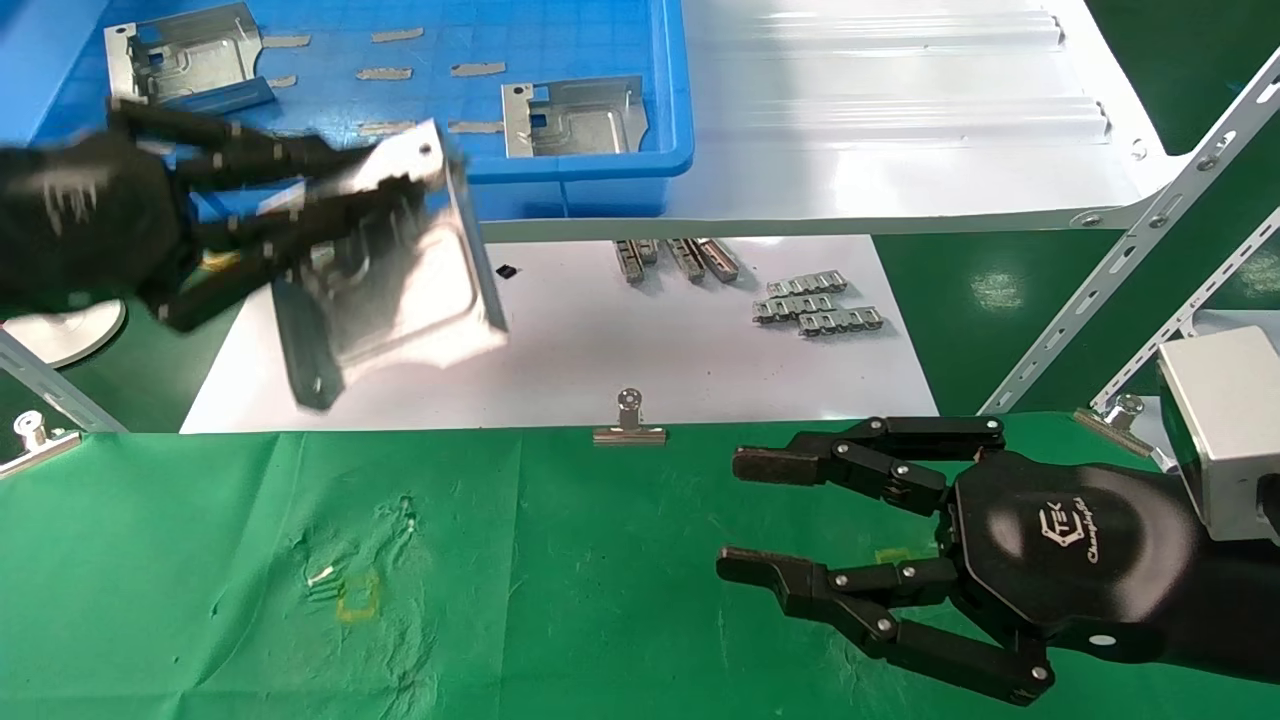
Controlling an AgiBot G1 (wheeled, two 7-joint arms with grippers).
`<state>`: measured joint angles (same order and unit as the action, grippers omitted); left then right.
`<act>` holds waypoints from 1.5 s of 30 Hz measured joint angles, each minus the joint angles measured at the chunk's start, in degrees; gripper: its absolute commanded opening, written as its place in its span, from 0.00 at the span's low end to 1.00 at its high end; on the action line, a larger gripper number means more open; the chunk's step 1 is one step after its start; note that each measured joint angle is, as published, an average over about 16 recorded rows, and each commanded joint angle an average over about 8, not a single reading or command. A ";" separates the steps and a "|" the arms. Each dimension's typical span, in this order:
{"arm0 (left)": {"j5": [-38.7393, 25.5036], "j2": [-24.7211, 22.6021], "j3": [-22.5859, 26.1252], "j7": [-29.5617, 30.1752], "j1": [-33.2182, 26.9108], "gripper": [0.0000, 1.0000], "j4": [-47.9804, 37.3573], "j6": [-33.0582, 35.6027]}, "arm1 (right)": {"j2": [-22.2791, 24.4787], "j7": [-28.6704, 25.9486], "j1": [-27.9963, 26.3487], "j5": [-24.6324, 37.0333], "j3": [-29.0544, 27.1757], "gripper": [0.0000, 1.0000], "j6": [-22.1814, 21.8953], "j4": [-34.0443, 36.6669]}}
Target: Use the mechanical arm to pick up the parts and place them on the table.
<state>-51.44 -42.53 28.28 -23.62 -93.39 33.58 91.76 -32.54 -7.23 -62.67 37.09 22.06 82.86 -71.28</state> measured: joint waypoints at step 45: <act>-9.75 -4.81 13.30 -41.49 5.89 1.00 -27.74 -2.47 | 0.00 0.00 0.00 0.00 0.01 1.00 0.00 0.00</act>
<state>-61.19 -47.34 41.58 -65.11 -87.49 5.84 89.29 -32.54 -7.23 -62.68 37.09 22.06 82.85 -71.28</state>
